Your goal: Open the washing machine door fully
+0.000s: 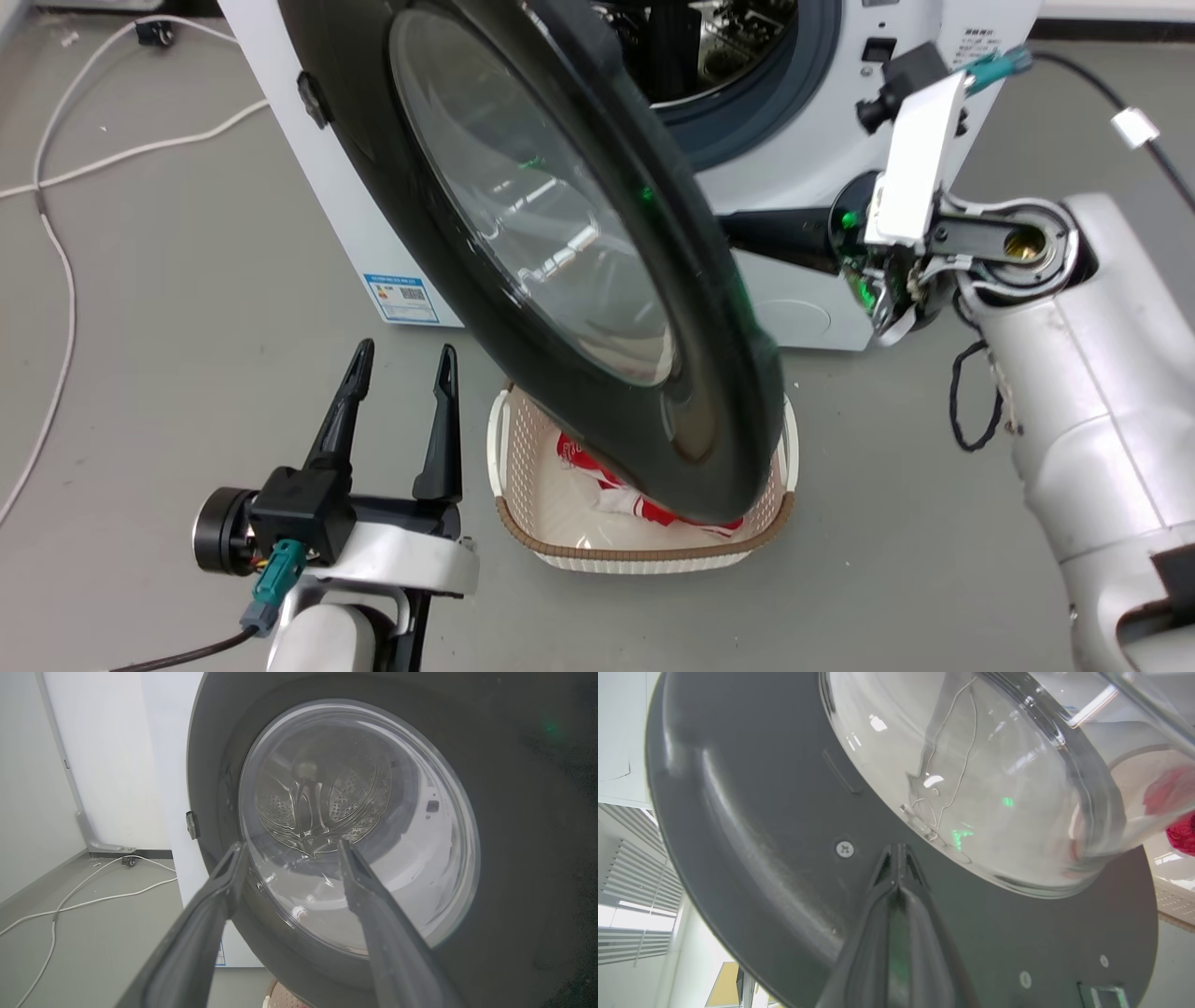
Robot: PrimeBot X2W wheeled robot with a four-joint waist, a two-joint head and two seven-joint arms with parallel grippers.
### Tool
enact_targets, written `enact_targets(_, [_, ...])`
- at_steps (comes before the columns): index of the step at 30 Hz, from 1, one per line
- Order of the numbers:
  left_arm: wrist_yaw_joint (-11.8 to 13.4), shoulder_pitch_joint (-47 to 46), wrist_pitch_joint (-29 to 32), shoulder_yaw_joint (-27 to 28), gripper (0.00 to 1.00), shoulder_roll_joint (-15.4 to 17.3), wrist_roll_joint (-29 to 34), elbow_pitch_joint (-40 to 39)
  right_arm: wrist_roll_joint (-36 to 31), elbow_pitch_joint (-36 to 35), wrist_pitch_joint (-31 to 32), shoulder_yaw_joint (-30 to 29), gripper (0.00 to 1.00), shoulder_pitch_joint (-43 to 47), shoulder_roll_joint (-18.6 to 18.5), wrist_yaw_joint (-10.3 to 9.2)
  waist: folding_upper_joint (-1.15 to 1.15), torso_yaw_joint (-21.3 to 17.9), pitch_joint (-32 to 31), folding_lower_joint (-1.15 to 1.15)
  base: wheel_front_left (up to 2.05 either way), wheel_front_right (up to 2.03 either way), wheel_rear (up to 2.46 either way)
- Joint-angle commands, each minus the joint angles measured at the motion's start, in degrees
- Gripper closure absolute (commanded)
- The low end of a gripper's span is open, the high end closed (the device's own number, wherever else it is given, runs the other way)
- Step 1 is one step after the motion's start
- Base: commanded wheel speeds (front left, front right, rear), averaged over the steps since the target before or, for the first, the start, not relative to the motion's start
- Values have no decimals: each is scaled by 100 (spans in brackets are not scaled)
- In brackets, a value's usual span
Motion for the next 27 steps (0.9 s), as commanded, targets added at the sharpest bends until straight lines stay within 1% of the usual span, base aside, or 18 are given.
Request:
enact_targets(1, [-19, 85, -13, 15, 0, -3, 6, 21, 60, -83, 54, 35, 100, 163, 88, 0, 0, 34, -101, 0, 0, 0, 0])
enact_targets(12, [-79, 269, -13, 44, 0, -4, 62, 97, 326, -637, 125, 226, 100, 760, 326, 0, 0, 96, -391, 0, 0, 0, 0])
enact_targets(21, [-41, 319, -13, 46, 0, -4, 36, 118, 634, -1013, -57, 615, 100, 1116, 384, 0, 0, 38, -447, 0, 0, 0, 0])
enact_targets(24, [-33, 317, -13, 54, 0, -4, 32, 128, 787, -1172, -302, 732, 100, 1235, 375, 0, 0, 15, -453, 0, 0, 0, 0])
enact_targets(27, [-20, 323, -13, 72, 0, -3, 26, 128, 845, -1281, -868, 633, 100, 1358, 357, 0, 0, -14, -454, 0, 0, 0, 0])
